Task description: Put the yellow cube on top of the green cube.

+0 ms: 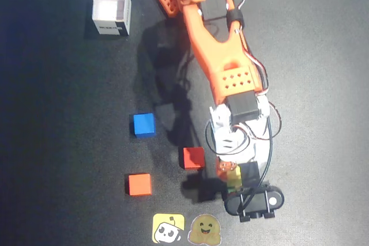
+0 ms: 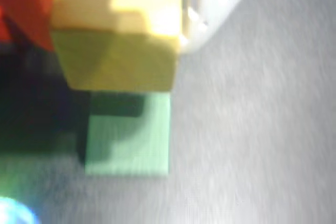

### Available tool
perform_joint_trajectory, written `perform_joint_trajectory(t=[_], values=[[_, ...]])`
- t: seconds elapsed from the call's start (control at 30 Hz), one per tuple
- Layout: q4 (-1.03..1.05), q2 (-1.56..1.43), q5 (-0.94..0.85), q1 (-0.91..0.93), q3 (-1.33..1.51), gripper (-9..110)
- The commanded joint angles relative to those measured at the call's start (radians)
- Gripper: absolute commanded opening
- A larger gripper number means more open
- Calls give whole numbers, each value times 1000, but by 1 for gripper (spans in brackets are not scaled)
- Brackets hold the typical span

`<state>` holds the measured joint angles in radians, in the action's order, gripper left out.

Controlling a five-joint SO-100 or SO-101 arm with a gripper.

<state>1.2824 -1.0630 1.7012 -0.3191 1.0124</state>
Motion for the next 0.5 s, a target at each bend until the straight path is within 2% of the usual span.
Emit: perform_joint_trajectory(t=[0.0, 0.47], values=[[-38, -5, 17, -5, -57, 6], [-117, 49, 25, 11, -61, 6]])
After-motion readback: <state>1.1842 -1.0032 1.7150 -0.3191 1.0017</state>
